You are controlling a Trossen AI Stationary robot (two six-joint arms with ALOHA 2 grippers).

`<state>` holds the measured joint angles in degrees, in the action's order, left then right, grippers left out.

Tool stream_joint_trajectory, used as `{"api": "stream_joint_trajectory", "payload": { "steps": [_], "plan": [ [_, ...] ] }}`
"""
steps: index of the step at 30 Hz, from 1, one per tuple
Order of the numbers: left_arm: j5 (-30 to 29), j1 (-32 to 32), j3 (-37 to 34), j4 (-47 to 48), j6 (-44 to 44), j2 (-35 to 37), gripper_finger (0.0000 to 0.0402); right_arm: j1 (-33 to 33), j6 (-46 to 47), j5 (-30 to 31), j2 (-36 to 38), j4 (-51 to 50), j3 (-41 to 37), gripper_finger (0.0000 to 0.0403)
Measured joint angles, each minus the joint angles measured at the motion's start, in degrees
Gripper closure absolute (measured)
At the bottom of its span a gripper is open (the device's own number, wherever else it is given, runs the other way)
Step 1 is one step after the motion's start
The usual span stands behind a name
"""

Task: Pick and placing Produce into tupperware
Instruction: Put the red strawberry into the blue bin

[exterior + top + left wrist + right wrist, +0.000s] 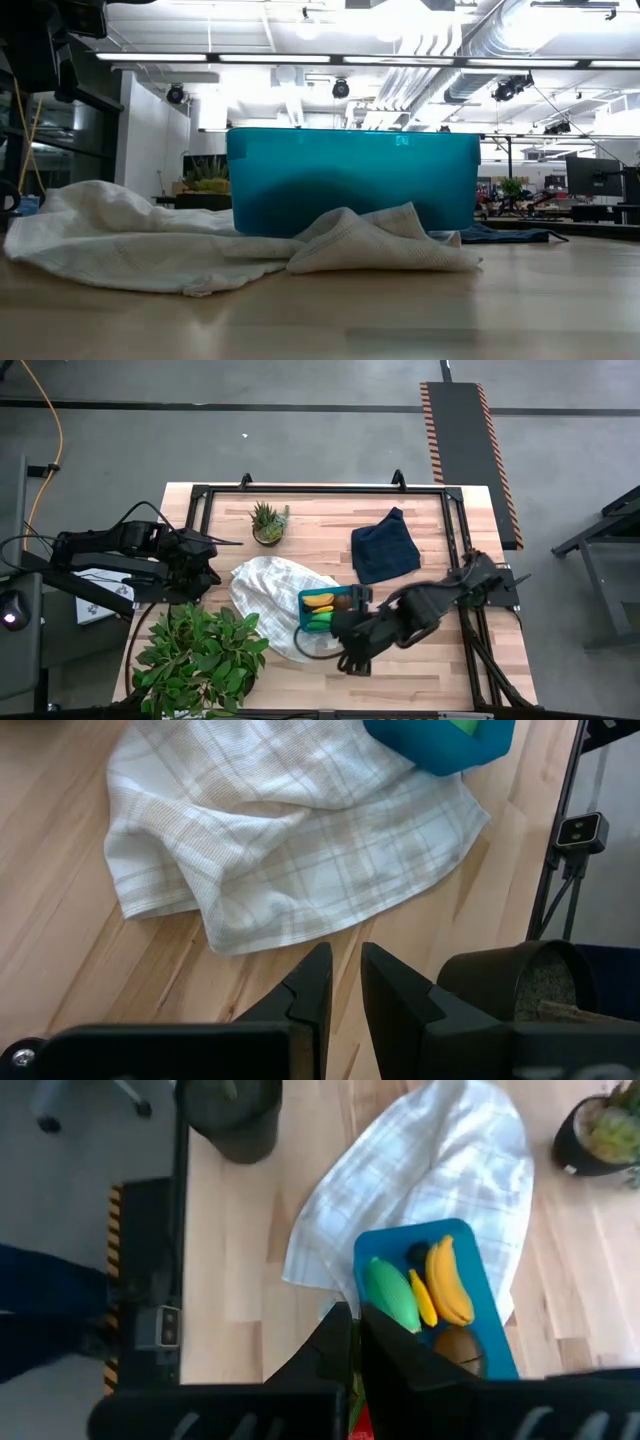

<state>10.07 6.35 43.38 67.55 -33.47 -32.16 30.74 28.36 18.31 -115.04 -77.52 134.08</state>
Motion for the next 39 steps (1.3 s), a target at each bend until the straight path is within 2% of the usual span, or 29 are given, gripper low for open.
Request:
{"api": "stream_joint_trajectory", "payload": {
  "steps": [5,13,23,30,39],
  "plan": [
    [0.0,0.0,0.0,0.0,0.0,0.0,0.0355,0.0,1.2,1.8,5.1,-0.3,0.0,0.0403],
    [-0.5,0.0,0.0,0.0,0.0,0.0,0.0355,0.4,1.2,11.6,14.6,-0.1,0.0,0.0403],
    [-0.7,0.0,0.0,0.0,0.0,0.0,0.0355,2.7,-0.3,20.9,24.3,-0.5,0.0,0.0403],
    [-0.7,0.0,0.0,0.0,0.0,0.0,0.0355,5.4,0.5,27.3,28.3,-3.6,0.0,0.0403],
    [-2.2,0.0,0.0,0.0,0.0,0.0,0.0355,9.4,8.1,34.7,28.6,-11.0,-0.9,0.0403]
  ]
}}
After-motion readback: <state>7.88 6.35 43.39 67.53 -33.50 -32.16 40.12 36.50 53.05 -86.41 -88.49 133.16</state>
